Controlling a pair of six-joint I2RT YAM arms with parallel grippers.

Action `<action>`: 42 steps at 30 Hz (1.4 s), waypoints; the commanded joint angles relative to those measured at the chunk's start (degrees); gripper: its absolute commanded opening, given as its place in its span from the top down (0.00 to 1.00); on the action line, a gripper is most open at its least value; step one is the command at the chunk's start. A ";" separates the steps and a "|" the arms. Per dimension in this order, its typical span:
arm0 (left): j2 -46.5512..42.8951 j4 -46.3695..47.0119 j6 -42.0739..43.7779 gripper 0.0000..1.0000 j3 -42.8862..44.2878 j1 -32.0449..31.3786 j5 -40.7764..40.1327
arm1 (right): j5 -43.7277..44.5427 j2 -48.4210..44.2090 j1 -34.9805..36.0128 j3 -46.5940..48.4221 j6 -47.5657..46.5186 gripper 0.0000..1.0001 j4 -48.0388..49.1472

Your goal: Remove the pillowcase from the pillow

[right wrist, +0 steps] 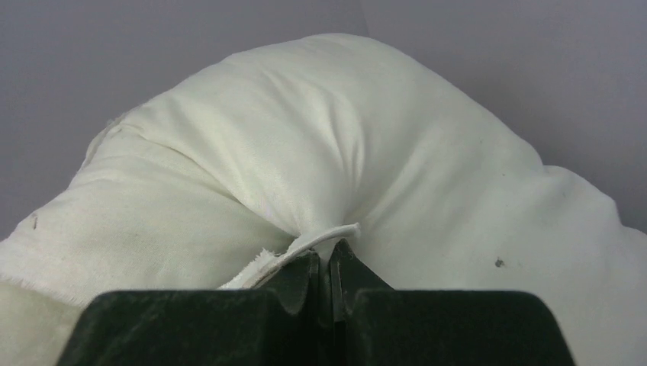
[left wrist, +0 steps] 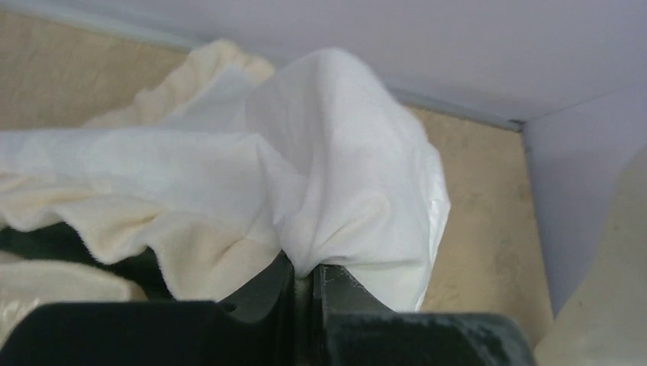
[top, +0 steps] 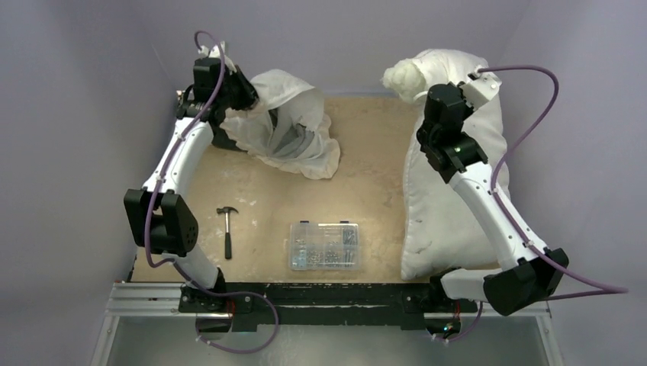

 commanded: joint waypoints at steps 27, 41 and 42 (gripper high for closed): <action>-46.84 -31.23 9.89 0.28 -26.15 0.78 -18.91 | -12.16 -6.70 -0.50 -7.69 16.12 0.01 0.06; -59.48 -38.08 3.95 0.15 -24.56 0.74 -38.97 | -9.37 -36.71 -0.56 -16.74 11.97 0.01 1.47; -61.56 -37.10 3.15 0.11 -25.72 0.75 -39.08 | -9.66 -37.91 -0.56 -17.03 11.75 0.01 1.28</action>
